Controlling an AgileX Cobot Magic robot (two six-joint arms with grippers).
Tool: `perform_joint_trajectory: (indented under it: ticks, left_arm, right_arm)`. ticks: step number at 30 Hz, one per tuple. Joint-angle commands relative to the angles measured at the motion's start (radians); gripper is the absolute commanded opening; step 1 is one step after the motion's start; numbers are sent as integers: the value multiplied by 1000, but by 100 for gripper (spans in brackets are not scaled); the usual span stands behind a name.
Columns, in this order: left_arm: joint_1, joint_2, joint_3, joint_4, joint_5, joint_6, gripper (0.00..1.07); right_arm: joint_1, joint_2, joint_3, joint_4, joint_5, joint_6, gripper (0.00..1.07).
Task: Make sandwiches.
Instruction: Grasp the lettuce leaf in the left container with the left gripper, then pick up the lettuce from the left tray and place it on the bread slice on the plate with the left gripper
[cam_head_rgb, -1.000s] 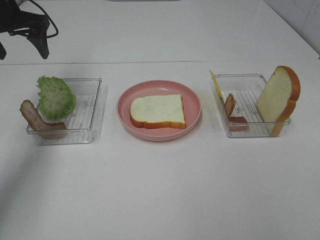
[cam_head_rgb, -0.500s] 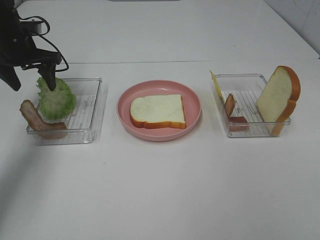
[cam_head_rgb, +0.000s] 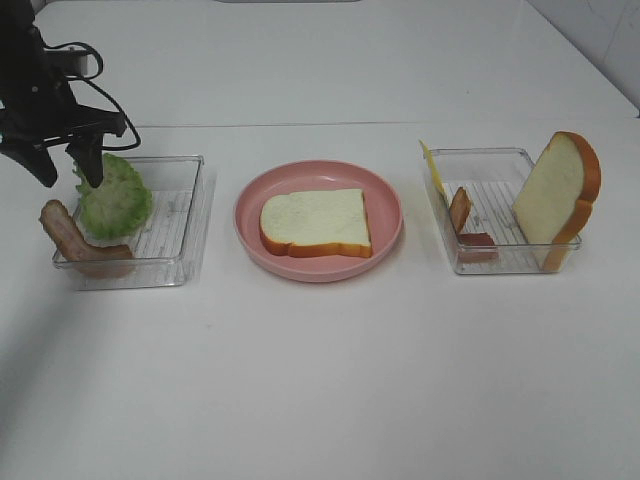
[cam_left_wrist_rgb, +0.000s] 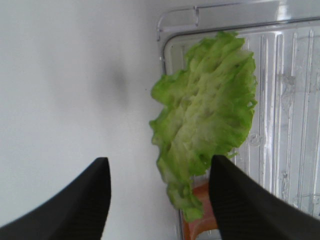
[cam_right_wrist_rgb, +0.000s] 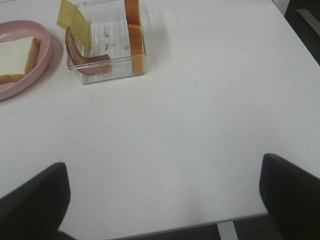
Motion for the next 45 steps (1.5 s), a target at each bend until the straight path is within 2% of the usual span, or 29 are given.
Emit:
perform_joint_trajectory:
  ticks: [1, 2, 4, 7, 8, 18, 30, 37, 41, 45]
  left_arm:
    - [-9, 8, 3, -7, -5, 32, 31]
    - [-9, 8, 3, -7, -5, 32, 31]
    - [-12, 10, 3, -11, -10, 54, 10]
    - [-12, 10, 3, -12, -11, 55, 5]
    - [-12, 10, 3, -13, -12, 63, 0]
    - [-12, 2, 2, -18, -4, 68, 0]
    - [-60, -155, -4, -37, -21, 62, 0]
    - [-119, -177, -80, -112, 7, 61, 0]
    - [-187, -177, -145, -170, 23, 61, 0]
    - [-228, -177, -170, -220, 17, 61, 0]
  right_arm:
    - [-4, -30, 3, -2, -4, 7, 99]
    - [-4, -30, 3, -2, -4, 7, 99]
    - [-4, -30, 3, -2, -4, 7, 99]
    - [-4, -30, 3, -2, -4, 7, 99]
    - [-4, -30, 3, -2, -4, 7, 99]
    - [-4, -30, 3, -2, -4, 7, 99]
    - [-4, -30, 3, -2, -4, 7, 99]
    - [-4, -30, 3, -2, -4, 7, 99]
    - [-4, -30, 3, -2, -4, 7, 99]
    - [-4, -30, 3, -2, -4, 7, 99]
